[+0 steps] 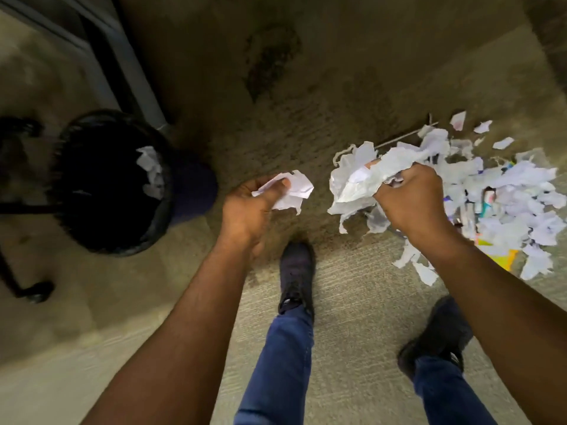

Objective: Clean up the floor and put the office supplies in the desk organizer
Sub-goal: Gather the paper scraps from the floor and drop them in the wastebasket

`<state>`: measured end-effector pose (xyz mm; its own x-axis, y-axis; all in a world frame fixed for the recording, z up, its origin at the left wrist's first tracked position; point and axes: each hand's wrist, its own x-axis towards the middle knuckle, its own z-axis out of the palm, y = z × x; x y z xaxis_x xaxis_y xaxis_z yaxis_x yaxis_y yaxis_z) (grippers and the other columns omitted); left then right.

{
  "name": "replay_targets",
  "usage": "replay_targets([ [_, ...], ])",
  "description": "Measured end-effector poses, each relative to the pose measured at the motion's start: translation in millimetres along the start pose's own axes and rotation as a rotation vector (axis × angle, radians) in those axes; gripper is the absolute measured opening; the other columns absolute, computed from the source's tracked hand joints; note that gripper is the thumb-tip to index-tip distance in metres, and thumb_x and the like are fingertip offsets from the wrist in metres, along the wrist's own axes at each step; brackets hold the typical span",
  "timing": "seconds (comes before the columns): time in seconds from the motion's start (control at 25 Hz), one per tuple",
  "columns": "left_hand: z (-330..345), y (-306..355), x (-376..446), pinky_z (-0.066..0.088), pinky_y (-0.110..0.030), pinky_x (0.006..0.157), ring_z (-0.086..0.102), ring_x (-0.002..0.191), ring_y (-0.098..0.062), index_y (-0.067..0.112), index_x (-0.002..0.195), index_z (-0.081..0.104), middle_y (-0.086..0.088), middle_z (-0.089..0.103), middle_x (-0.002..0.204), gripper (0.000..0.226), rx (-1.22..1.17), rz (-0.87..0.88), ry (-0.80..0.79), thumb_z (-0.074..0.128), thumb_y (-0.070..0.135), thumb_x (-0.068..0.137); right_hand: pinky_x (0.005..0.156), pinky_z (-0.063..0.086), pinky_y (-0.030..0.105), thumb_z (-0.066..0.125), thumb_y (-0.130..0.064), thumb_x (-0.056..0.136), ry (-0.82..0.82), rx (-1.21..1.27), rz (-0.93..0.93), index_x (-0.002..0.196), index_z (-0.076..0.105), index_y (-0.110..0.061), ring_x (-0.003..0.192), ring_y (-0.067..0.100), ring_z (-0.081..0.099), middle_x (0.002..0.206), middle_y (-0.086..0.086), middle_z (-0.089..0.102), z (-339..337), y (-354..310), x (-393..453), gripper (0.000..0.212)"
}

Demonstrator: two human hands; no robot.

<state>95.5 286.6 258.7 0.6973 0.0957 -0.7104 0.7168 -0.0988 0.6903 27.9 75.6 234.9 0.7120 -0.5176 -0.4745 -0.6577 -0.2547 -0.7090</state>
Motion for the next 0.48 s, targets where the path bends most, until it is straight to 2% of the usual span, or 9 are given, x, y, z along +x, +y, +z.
replay_targets([
  [0.12, -48.7, 16.8, -6.5, 0.059, -0.039, 0.076, 0.072, 0.085, -0.026, 0.012, 0.090, 0.071, -0.009, 0.075, 0.090, 0.017, -0.075, 0.036, 0.097, 0.080, 0.011, 0.075, 0.043, 0.039, 0.012, 0.073, -0.015, 0.076, -0.093, 0.028, -0.033, 0.056, 0.054, -0.019, 0.053, -0.002, 0.058, 0.057, -0.018, 0.055, 41.2, -51.6, -19.0, 0.028],
  [0.2, -80.9, 27.6, -7.5, 0.059, -0.035, 0.071, 0.072, 0.085, -0.023, 0.011, 0.089, 0.072, -0.008, 0.075, 0.091, 0.013, -0.163, 0.063, 0.140, 0.077, 0.007, 0.077, 0.043, 0.035, -0.001, 0.074, -0.013, 0.078, -0.177, 0.106, -0.099, 0.058, 0.056, -0.022, 0.055, -0.017, 0.055, 0.060, -0.024, 0.053, 71.1, -88.8, -31.8, 0.028],
  [0.24, -98.3, 33.7, -6.5, 0.059, -0.033, 0.067, 0.072, 0.084, -0.022, 0.010, 0.089, 0.072, -0.007, 0.075, 0.091, 0.011, -0.195, 0.074, 0.161, 0.075, 0.006, 0.079, 0.047, 0.035, -0.003, 0.073, -0.011, 0.078, -0.211, 0.152, -0.143, 0.064, 0.061, -0.023, 0.057, -0.019, 0.054, 0.065, -0.024, 0.055, 86.6, -107.0, -37.4, 0.022],
  [0.28, -117.4, 40.2, -4.3, 0.059, -0.035, 0.068, 0.072, 0.086, -0.023, 0.008, 0.091, 0.071, -0.009, 0.075, 0.094, 0.012, -0.226, 0.078, 0.184, 0.074, 0.006, 0.080, 0.054, 0.039, -0.002, 0.072, -0.009, 0.079, -0.238, 0.180, -0.184, 0.074, 0.066, -0.019, 0.062, -0.015, 0.057, 0.070, -0.020, 0.060, 103.8, -125.3, -41.4, 0.013],
  [0.32, -135.4, 46.2, -0.8, 0.060, -0.040, 0.072, 0.071, 0.090, -0.026, 0.006, 0.095, 0.069, -0.013, 0.073, 0.100, 0.014, -0.251, 0.078, 0.214, 0.073, 0.006, 0.082, 0.064, 0.047, 0.005, 0.071, -0.007, 0.080, -0.253, 0.201, -0.233, 0.084, 0.070, -0.013, 0.071, -0.008, 0.060, 0.076, -0.012, 0.066, 120.2, -142.6, -44.3, 0.007],
  [0.36, -153.7, 51.4, 4.1, 0.059, -0.043, 0.075, 0.071, 0.091, -0.028, 0.005, 0.098, 0.067, -0.015, 0.072, 0.104, 0.015, -0.269, 0.079, 0.254, 0.072, 0.008, 0.083, 0.074, 0.052, 0.016, 0.070, -0.007, 0.081, -0.275, 0.207, -0.290, 0.092, 0.070, -0.007, 0.081, 0.003, 0.064, 0.085, -0.002, 0.070, 135.8, -159.9, -47.2, 0.011],
  [0.4, -171.3, 55.9, 9.6, 0.060, -0.039, 0.072, 0.072, 0.086, -0.024, 0.005, 0.097, 0.066, -0.014, 0.073, 0.099, 0.014, -0.274, 0.091, 0.301, 0.071, 0.008, 0.084, 0.077, 0.053, 0.025, 0.069, -0.008, 0.082, -0.303, 0.206, -0.331, 0.096, 0.069, -0.004, 0.087, 0.012, 0.065, 0.092, 0.005, 0.071, 151.7, -176.1, -50.0, 0.014],
  [0.44, -187.8, 59.0, 16.0, 0.058, -0.031, 0.066, 0.072, 0.077, -0.018, 0.006, 0.096, 0.066, -0.009, 0.073, 0.091, 0.011, -0.258, 0.110, 0.352, 0.069, 0.008, 0.086, 0.074, 0.052, 0.028, 0.068, -0.010, 0.083, -0.325, 0.202, -0.341, 0.096, 0.068, -0.004, 0.088, 0.016, 0.065, 0.093, 0.005, 0.070, 167.2, -190.3, -52.1, 0.014],
  [0.48, -204.1, 61.6, 23.2, 0.055, -0.023, 0.060, 0.071, 0.069, -0.012, 0.006, 0.096, 0.066, -0.004, 0.073, 0.083, 0.010, -0.222, 0.123, 0.404, 0.069, 0.009, 0.087, 0.069, 0.050, 0.026, 0.068, -0.012, 0.083, -0.346, 0.203, -0.340, 0.094, 0.068, -0.006, 0.086, 0.014, 0.064, 0.091, 0.001, 0.069, 183.8, -202.6, -53.8, 0.013],
])
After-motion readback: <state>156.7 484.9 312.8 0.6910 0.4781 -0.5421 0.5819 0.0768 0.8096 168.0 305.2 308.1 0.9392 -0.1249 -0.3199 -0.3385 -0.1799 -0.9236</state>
